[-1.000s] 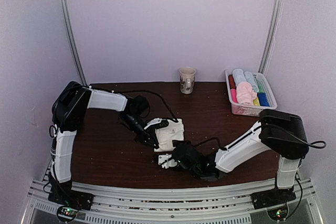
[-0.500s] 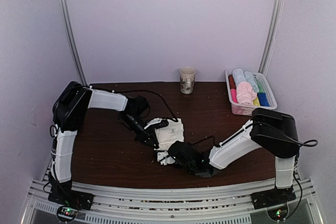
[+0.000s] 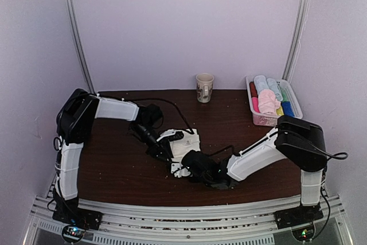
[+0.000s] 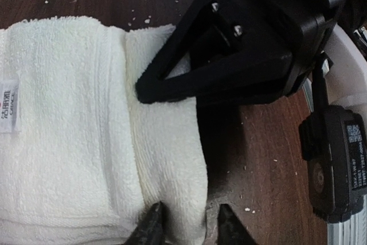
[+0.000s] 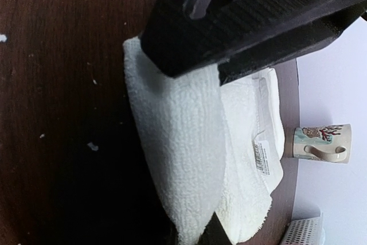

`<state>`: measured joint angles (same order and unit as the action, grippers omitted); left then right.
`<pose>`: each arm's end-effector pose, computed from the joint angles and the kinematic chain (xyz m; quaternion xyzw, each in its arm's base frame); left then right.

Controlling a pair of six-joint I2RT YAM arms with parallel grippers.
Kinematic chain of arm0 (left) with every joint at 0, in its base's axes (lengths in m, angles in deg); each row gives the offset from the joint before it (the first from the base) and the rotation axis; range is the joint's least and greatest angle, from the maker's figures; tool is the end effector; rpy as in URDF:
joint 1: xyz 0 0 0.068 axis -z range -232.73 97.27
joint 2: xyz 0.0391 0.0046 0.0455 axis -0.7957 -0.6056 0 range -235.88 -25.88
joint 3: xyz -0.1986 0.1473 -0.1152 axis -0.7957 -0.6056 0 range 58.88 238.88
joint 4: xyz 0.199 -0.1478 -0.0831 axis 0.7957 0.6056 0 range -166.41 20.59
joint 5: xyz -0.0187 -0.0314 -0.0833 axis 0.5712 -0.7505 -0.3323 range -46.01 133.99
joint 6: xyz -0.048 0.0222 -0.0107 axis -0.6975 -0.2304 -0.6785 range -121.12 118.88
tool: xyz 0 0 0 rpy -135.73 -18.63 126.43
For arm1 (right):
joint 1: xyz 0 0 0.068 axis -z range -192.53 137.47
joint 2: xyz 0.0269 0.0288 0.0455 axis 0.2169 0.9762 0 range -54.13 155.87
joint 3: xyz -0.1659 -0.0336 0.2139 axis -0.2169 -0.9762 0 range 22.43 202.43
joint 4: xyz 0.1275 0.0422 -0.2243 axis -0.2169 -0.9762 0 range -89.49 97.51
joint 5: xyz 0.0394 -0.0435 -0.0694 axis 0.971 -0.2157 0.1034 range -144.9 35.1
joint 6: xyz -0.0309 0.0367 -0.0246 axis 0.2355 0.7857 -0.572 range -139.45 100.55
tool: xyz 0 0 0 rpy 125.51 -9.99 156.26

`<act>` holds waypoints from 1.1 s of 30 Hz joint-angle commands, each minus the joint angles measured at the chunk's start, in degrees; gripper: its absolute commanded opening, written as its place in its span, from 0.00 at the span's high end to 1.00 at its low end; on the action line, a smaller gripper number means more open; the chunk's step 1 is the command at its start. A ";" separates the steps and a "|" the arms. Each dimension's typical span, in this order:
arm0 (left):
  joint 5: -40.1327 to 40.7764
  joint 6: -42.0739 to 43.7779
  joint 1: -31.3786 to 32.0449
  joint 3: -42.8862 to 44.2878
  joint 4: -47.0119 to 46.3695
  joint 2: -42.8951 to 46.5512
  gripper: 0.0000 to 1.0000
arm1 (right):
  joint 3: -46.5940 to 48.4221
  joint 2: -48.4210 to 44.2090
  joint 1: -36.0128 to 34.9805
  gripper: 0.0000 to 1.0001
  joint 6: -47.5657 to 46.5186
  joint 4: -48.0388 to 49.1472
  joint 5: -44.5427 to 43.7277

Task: Roll the towels
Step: Roll the towel at the center of the board.

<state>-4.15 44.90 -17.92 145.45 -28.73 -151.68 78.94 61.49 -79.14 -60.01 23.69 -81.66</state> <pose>0.3194 -0.2544 0.1215 0.6000 0.6878 -0.4034 0.0643 0.1690 0.3506 0.1001 -0.6629 0.6038 -0.1192 0.4264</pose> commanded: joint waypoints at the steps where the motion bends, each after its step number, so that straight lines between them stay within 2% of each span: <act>1: 4.82 1.59 -0.79 -1.31 1.71 1.54 0.58 | 0.04 0.39 0.80 1.00 2.51 -8.29 4.97; 9: 5.25 1.80 -1.79 -3.00 -1.01 7.08 0.28 | 1.41 -1.41 1.80 1.00 4.46 -11.85 7.94; 17: 7.41 1.83 -2.51 -6.82 -4.39 13.31 0.02 | 2.84 -1.60 2.35 1.00 6.12 -14.23 10.01; 23: 10.19 0.84 -2.87 -15.77 -13.57 23.00 0.02 | 4.42 -1.42 2.51 1.00 7.23 -16.39 11.39; 33: 14.73 3.08 -2.97 -38.83 -41.50 41.27 0.02 | 7.54 -1.54 3.39 1.00 10.61 -22.08 16.92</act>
<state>7.98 46.24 -20.50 113.93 -54.98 -115.24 85.72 59.71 -76.01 -52.32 8.78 -70.75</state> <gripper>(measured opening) 0.977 0.094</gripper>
